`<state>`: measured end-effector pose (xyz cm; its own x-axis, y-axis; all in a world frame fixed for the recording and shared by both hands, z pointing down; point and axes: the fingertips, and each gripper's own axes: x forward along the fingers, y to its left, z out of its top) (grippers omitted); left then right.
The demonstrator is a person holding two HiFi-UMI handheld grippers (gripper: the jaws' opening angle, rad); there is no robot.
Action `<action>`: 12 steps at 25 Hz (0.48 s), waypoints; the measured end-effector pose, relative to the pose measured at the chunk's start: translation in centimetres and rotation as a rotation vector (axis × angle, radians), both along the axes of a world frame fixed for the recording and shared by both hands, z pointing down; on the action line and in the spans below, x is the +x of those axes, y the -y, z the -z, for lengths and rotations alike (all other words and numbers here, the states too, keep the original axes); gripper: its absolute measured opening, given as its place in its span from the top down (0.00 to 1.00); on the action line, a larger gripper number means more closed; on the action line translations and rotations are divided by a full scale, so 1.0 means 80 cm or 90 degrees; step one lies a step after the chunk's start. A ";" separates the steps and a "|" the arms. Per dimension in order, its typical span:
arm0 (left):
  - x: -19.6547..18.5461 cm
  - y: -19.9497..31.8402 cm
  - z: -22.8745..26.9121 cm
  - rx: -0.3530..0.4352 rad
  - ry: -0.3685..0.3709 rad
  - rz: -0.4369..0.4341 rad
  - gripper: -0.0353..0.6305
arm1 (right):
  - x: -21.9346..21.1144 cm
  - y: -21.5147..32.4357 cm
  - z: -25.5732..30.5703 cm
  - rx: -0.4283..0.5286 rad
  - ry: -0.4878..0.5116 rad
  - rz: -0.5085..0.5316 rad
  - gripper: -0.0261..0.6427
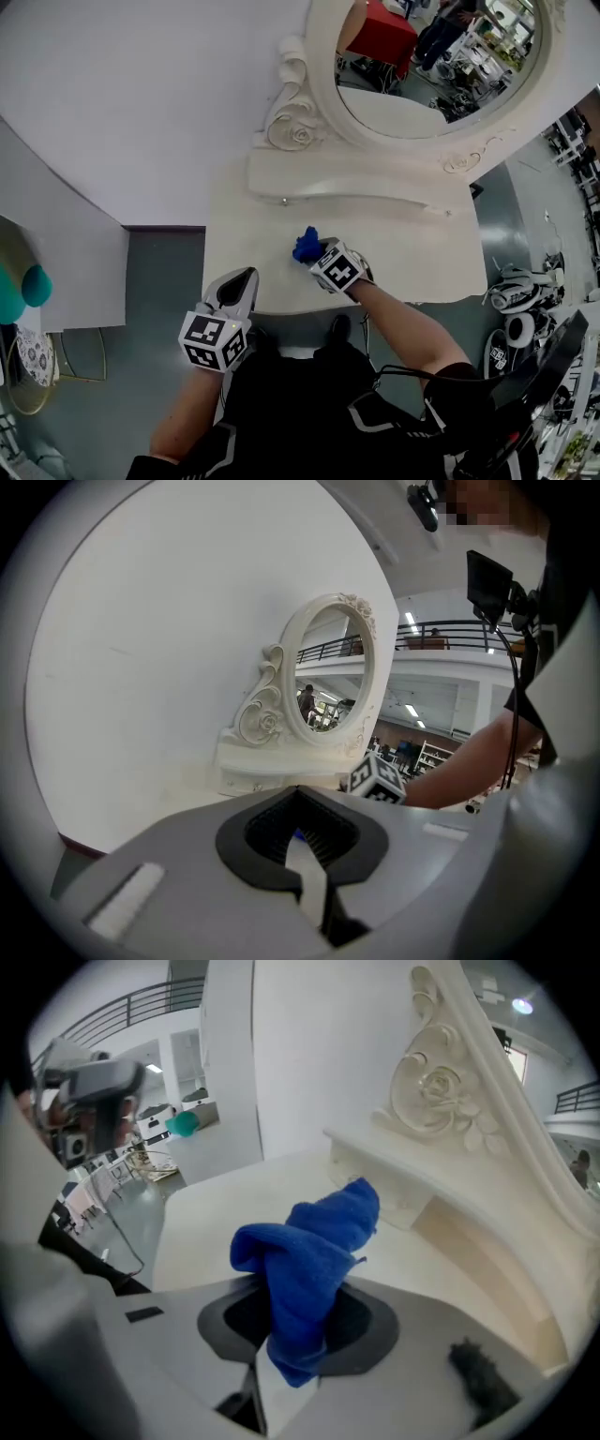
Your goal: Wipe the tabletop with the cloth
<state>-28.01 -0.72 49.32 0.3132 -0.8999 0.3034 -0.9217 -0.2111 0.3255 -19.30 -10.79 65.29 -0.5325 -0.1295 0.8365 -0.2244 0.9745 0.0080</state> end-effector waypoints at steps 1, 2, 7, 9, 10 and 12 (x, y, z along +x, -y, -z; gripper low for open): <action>0.001 -0.002 0.001 -0.001 0.008 0.003 0.93 | -0.005 0.024 -0.003 0.012 -0.005 -0.008 0.78; 0.002 -0.002 0.001 -0.001 0.015 0.005 0.93 | -0.009 0.048 -0.005 0.027 -0.011 -0.015 0.78; 0.006 -0.001 0.001 -0.011 0.032 0.036 0.93 | -0.028 0.128 -0.009 0.076 -0.037 -0.008 0.78; 0.010 0.000 0.000 -0.015 0.029 0.050 0.93 | -0.031 0.131 -0.012 0.074 -0.038 0.019 0.78; 0.012 0.002 0.000 -0.016 0.026 0.055 0.93 | -0.029 0.129 -0.014 0.071 -0.038 0.029 0.78; 0.015 0.006 -0.003 -0.020 0.025 0.059 0.93 | -0.021 0.113 -0.019 0.049 -0.042 0.044 0.78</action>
